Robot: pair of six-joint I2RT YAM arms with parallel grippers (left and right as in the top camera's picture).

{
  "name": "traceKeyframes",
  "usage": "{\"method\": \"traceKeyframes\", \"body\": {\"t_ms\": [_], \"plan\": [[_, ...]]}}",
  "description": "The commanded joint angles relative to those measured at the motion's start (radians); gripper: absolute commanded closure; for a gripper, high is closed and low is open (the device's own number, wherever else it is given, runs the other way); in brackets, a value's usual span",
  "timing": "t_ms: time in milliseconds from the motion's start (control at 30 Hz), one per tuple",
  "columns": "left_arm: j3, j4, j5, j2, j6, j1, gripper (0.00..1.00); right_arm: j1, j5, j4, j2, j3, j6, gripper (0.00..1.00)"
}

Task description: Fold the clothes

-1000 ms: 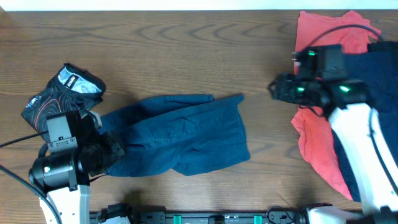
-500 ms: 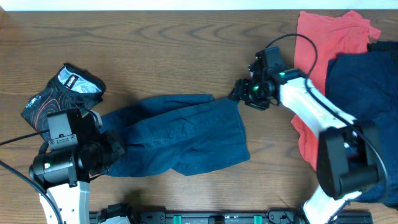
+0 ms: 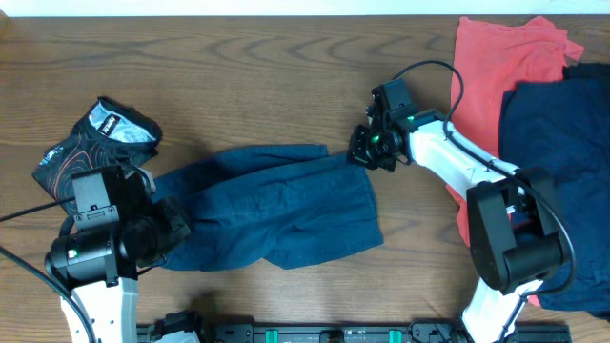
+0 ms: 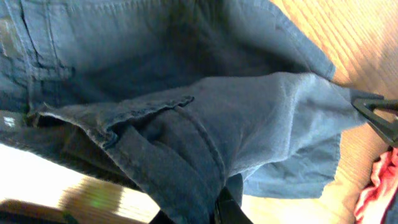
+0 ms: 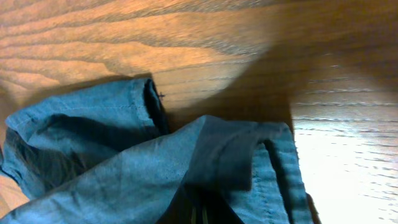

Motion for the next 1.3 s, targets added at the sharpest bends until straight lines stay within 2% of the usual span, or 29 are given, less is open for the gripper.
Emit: {"method": "traceKeyframes", "body": {"t_ms": [0, 100, 200, 433, 567, 733, 967, 1267], "plan": [[0.011, 0.016, -0.049, -0.003, 0.006, 0.005, 0.94, -0.069, 0.031, -0.006, -0.115, 0.029, -0.043, 0.99], [0.011, 0.023, -0.100, -0.003, -0.006, 0.005, 0.94, -0.141, 0.041, -0.044, -0.230, 0.090, -0.099, 0.99], [0.011, 0.024, -0.153, -0.003, -0.085, 0.005, 0.94, -0.180, 0.042, -0.107, -0.312, 0.163, -0.161, 0.99], [0.011, 0.058, -0.240, -0.003, -0.200, 0.006, 0.94, -0.134, 0.050, -0.188, -0.353, 0.226, -0.237, 0.99], [0.011, 0.055, -0.244, -0.003, -0.264, 0.006, 0.94, -0.078, 0.121, -0.139, -0.348, 0.226, -0.303, 0.99], [0.011, 0.048, -0.285, -0.003, -0.285, 0.006, 0.94, -0.003, 0.183, 0.006, -0.348, 0.226, -0.410, 0.99], [0.011, 0.035, -0.474, -0.001, -0.384, 0.006, 0.94, 0.069, 0.257, 0.137, -0.298, 0.226, -0.410, 0.99], [-0.009, 0.134, -0.574, 0.059, -0.399, 0.006, 0.94, 0.127, 0.257, 0.267, -0.119, 0.226, -0.410, 0.99]]}}
